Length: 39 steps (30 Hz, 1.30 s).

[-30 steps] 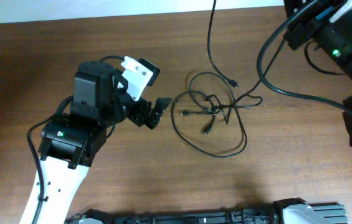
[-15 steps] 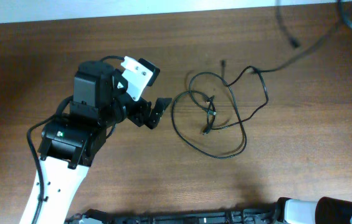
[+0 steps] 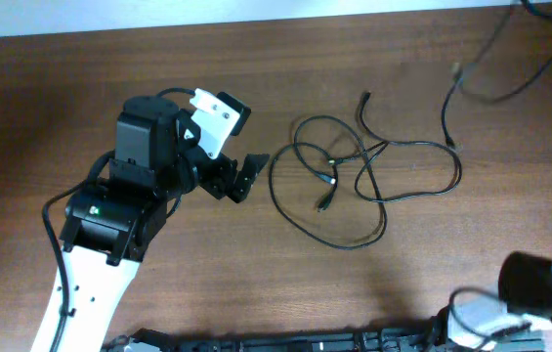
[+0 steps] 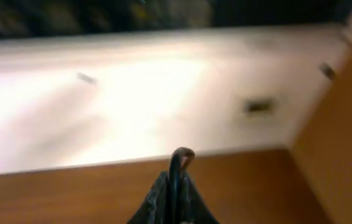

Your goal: Untangle cables

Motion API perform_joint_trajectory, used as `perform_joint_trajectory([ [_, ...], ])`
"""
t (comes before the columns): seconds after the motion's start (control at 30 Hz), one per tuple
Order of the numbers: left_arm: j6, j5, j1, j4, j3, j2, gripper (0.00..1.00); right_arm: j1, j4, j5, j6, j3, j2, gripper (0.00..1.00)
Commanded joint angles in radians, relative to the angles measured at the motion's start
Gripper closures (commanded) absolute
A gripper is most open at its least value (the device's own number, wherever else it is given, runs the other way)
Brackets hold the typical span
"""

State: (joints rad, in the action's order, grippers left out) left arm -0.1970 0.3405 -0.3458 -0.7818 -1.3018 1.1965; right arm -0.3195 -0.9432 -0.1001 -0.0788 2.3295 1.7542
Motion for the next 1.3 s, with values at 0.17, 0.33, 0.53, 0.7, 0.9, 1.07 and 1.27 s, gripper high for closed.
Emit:
perform_joint_trajectory([
  [0.17,0.006,0.014,0.002,0.002,-0.007,-0.014,0.01,-0.047,-0.061,0.563,0.06,0.003,0.149,0.96],
  [0.33,0.006,0.014,0.002,0.002,-0.007,-0.014,0.01,-0.186,-0.144,0.544,0.217,-0.002,0.204,0.96],
  [0.53,0.006,0.014,0.002,0.002,-0.007,-0.014,0.01,-0.346,-0.203,0.353,0.258,-0.045,0.255,0.96],
  [0.7,0.006,0.014,0.002,0.002,-0.007,-0.014,0.01,-0.467,-0.218,0.309,0.348,-0.136,0.285,0.96],
  [0.9,0.006,0.014,0.002,0.002,-0.007,-0.014,0.01,-0.547,-0.22,0.256,0.376,-0.259,0.285,0.69],
  [1.07,0.006,0.014,0.002,0.002,-0.007,-0.014,0.01,-0.566,-0.246,0.091,0.333,-0.283,0.285,0.2],
  [1.27,0.006,0.014,0.002,0.002,-0.007,-0.014,0.01,-0.565,-0.34,0.056,0.322,-0.283,0.285,0.01],
])
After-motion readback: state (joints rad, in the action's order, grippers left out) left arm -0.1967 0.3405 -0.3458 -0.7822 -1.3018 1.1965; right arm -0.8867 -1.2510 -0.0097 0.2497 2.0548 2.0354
